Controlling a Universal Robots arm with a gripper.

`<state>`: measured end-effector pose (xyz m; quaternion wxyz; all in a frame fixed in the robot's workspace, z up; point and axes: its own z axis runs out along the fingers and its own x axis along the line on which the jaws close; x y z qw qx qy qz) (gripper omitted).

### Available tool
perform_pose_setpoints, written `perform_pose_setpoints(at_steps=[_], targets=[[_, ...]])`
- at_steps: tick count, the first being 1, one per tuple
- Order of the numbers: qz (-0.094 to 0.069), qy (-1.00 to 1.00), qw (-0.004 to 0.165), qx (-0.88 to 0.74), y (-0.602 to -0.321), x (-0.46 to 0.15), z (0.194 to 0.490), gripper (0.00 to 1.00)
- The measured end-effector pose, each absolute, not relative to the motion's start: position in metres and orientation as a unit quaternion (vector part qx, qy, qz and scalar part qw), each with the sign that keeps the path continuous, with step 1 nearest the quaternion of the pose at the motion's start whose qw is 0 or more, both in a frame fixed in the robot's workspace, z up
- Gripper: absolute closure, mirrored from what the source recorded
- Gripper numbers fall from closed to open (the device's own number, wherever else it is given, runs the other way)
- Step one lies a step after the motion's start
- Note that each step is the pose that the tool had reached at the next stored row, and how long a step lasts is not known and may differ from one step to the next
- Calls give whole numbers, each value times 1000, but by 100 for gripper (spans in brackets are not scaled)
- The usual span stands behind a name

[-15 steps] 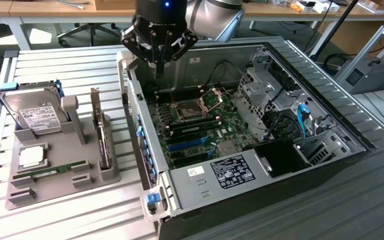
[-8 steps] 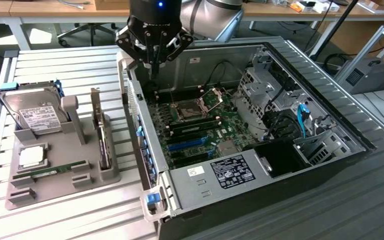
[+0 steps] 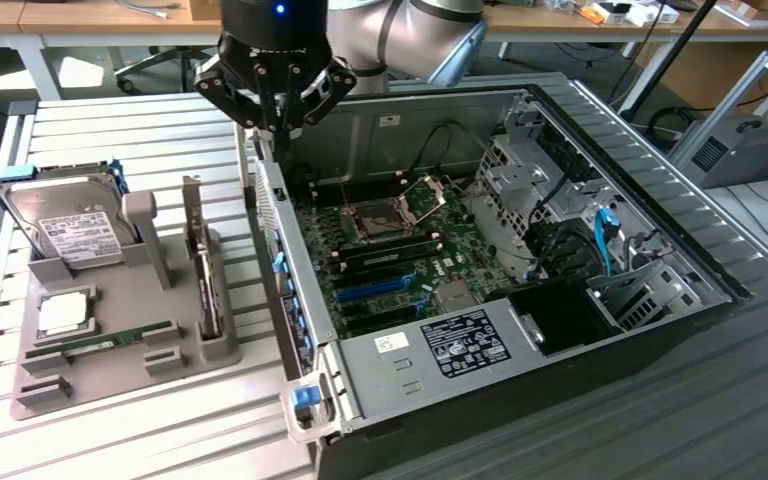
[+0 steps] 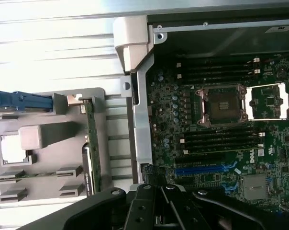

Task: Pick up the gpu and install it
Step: 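Reach for the gpu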

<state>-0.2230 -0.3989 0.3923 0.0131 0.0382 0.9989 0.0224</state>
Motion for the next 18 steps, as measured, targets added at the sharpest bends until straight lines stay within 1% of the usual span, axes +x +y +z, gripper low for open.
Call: perform_pose_setpoints(at_steps=[18], targets=[[22,999,13,38,-399,-276,392,89]])
